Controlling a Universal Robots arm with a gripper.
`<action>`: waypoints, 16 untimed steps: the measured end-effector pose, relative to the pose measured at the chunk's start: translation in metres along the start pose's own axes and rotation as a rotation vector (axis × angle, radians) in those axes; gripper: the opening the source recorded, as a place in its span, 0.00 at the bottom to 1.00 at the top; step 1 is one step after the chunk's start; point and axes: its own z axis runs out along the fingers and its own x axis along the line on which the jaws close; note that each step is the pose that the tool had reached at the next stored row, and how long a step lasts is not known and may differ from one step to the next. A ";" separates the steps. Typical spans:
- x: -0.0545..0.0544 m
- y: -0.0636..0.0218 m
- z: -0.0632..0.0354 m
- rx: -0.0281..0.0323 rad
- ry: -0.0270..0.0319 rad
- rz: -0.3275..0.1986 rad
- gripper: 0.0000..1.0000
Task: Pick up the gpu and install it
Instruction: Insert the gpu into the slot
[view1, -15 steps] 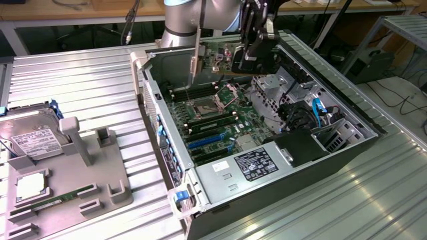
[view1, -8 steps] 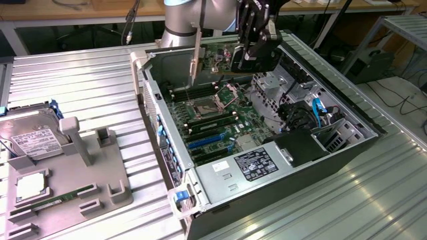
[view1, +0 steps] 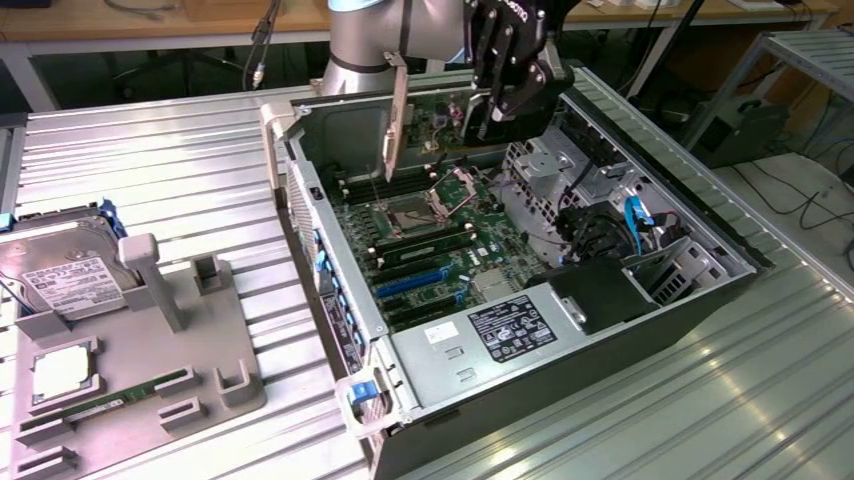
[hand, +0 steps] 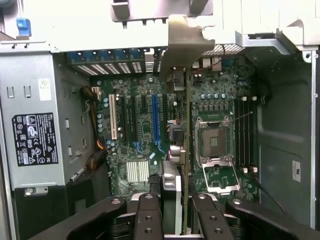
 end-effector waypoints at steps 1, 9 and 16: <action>0.000 -0.0001 0.0000 -0.0001 0.0000 -0.003 0.28; 0.000 0.0000 0.0016 -0.0001 0.0002 -0.003 0.28; 0.000 0.0003 0.0021 -0.0003 0.0001 -0.003 0.28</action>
